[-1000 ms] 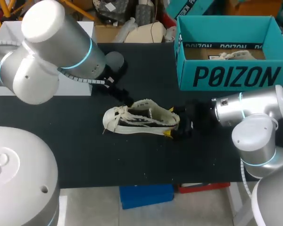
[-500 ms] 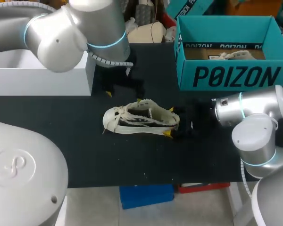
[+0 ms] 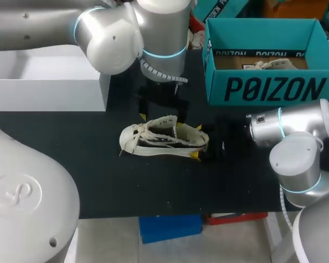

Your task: Take the shoe out of the shoebox, open the shoe tongue, remove and reinsert the insole, then place the shoe into the shoebox

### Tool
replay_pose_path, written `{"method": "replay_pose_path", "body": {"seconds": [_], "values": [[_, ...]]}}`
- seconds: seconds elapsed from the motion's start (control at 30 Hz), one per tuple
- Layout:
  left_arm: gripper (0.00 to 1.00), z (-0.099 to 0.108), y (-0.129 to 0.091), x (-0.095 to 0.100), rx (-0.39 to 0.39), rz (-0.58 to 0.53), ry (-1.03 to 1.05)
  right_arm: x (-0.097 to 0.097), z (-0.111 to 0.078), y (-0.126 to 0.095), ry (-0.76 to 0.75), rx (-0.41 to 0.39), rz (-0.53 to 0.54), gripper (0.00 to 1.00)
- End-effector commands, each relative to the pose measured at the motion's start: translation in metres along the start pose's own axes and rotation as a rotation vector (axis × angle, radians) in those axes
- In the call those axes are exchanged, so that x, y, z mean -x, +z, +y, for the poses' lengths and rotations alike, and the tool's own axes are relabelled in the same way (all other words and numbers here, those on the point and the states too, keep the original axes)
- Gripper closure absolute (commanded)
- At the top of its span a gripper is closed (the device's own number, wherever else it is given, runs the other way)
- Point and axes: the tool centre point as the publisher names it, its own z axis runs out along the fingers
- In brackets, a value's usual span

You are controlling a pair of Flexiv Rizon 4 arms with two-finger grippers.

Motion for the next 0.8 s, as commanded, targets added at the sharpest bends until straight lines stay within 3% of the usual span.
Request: {"method": "replay_pose_path", "body": {"seconds": [0.03,0.23,0.6,0.77,0.8], "values": [[0.0,-0.015,0.02,-0.016,0.096,-0.187,-0.001,-0.001,0.001,0.003,0.002,-0.004,-0.003,1.0],[0.0,-0.018,0.036,-0.026,0.15,-0.282,0.021,-0.001,0.001,0.003,0.002,-0.004,-0.003,1.0],[0.01,-0.016,0.053,-0.019,0.183,-0.376,-0.034,-0.001,0.001,0.003,0.002,-0.004,-0.003,1.0],[0.12,-0.014,0.055,-0.012,0.171,-0.406,-0.047,-0.001,0.001,0.003,0.002,-0.004,-0.003,1.0],[0.24,-0.014,0.055,-0.01,0.17,-0.425,-0.054,-0.001,0.001,0.003,0.002,-0.004,-0.003,1.0]]}}
